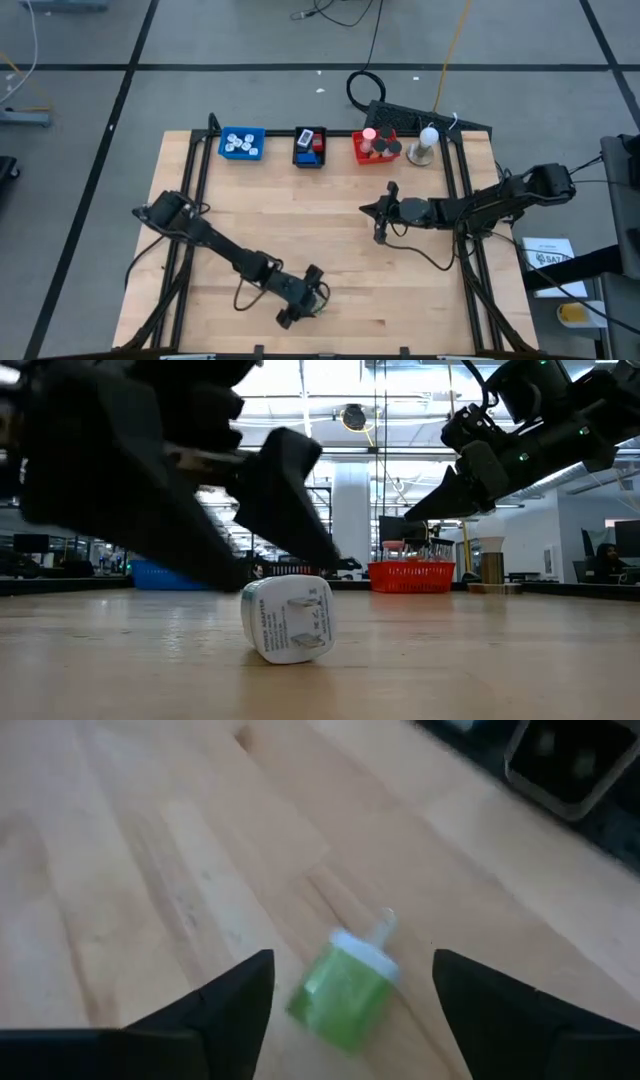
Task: Pick & Place Office items
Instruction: Put the green charger adapter into the blue bin
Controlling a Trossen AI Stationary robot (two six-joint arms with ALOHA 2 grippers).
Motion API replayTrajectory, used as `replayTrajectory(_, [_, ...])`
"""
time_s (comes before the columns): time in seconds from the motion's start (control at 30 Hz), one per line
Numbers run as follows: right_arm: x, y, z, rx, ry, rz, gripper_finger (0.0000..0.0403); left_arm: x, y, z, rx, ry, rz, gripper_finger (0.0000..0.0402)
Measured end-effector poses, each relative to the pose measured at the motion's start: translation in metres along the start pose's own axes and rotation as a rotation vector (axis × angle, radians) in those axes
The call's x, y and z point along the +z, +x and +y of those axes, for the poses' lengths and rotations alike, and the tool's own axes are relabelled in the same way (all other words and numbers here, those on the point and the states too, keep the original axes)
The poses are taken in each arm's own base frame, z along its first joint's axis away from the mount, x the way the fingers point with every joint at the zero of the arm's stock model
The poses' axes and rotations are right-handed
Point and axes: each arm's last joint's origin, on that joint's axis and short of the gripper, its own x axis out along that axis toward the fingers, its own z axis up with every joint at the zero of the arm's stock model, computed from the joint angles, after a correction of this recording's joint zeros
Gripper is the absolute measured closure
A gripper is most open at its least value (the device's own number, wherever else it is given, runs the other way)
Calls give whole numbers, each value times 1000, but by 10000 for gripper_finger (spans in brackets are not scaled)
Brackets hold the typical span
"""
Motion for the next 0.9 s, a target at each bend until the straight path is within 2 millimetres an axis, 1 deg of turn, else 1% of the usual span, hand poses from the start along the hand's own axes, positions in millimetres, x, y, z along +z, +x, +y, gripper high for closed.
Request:
replayTrajectory(0.1, [0, 0, 0, 1, 1, -2, 402, 1, 5, 2, -21, 1, 54, 126])
replayTrajectory(0.17, [0, 0, 0, 1, 1, -1, 402, 1, 5, 6, -21, -17, 66, 142])
replayTrajectory(0.3, [0, 0, 0, 1, -1, -4, 402, -2, 5, 13, -12, -36, 85, 198])
replayTrajectory(0.4, [1, 0, 0, 1, -2, -5, 401, -2, 5, 14, -9, -19, 84, 240])
replayTrajectory(0.5, [1, 0, 0, 2, -2, -5, 402, -2, 5, 14, -8, -11, 85, 271])
replayTrajectory(0.67, [0, 0, 0, 6, -2, -4, 398, -4, 4, 20, 29, -46, 77, 297])
replayTrajectory(0.8, [0, -1, 4, 21, -7, -3, 385, -18, 3, 28, 51, -108, 29, 314])
replayTrajectory(0.9, [0, -2, 6, 29, -11, -5, 370, -22, 3, 33, 31, -186, 18, 322])
